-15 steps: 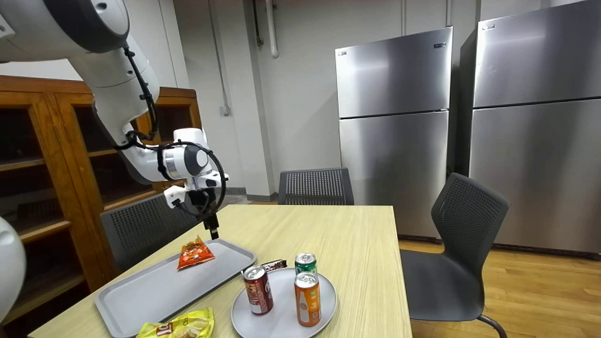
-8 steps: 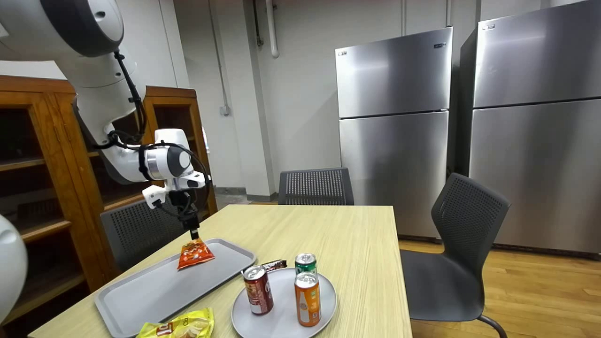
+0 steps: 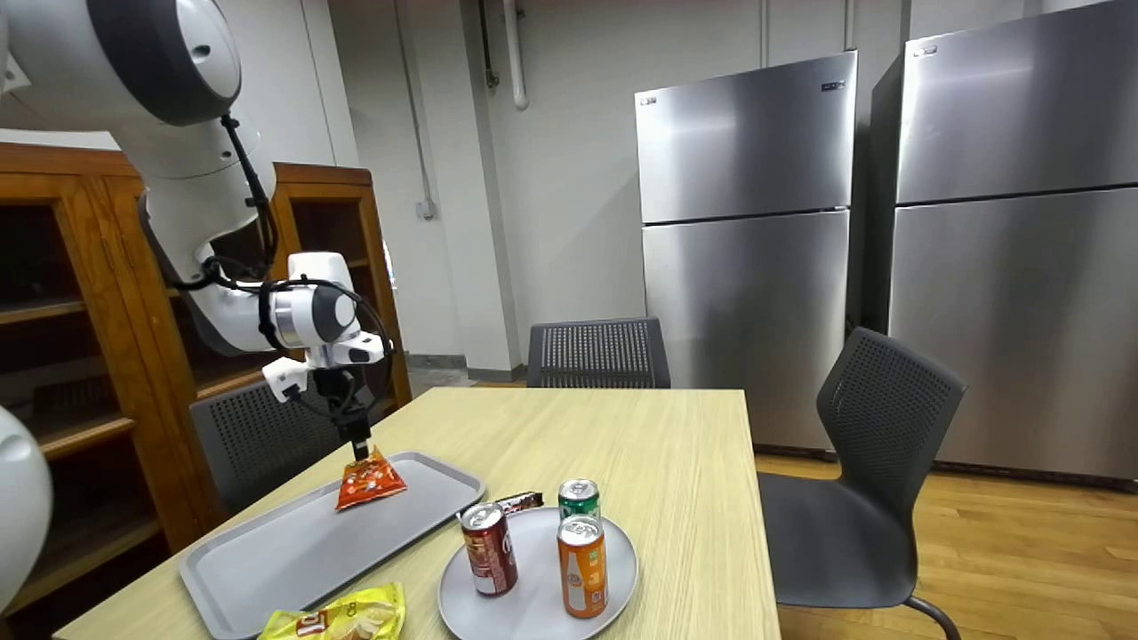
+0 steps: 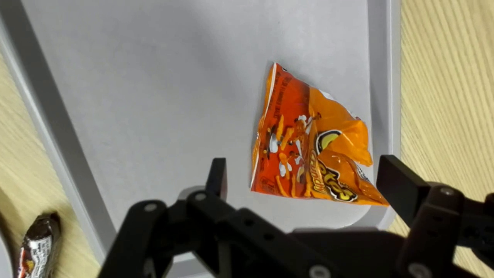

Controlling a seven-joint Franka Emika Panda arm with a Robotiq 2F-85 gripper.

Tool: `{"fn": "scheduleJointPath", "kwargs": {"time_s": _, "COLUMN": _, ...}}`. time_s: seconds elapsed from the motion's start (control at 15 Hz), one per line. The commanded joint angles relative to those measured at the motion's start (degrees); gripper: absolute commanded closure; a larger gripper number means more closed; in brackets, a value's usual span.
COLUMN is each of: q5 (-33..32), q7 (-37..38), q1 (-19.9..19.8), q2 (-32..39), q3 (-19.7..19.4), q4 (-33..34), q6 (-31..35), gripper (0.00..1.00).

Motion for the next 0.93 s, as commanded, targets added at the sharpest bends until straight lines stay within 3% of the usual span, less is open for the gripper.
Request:
{"fn": "scheduleJointPath", "kwargs": {"time_s": 0.0, "q5": 0.7, "q7": -1.4, "q1": 0.3, "q2": 2.7, "q3": -0.1, "q4": 3.6, "q6": -1.0, "gripper": 0.0}}
{"fn": "scheduleJointPath", "kwargs": {"time_s": 0.87, "q5": 1.0, "q7": -1.9, "q1": 0.7, "q2": 7.7, "q3": -0.4, "q4": 8.7, "q6": -1.7, "gripper": 0.0}}
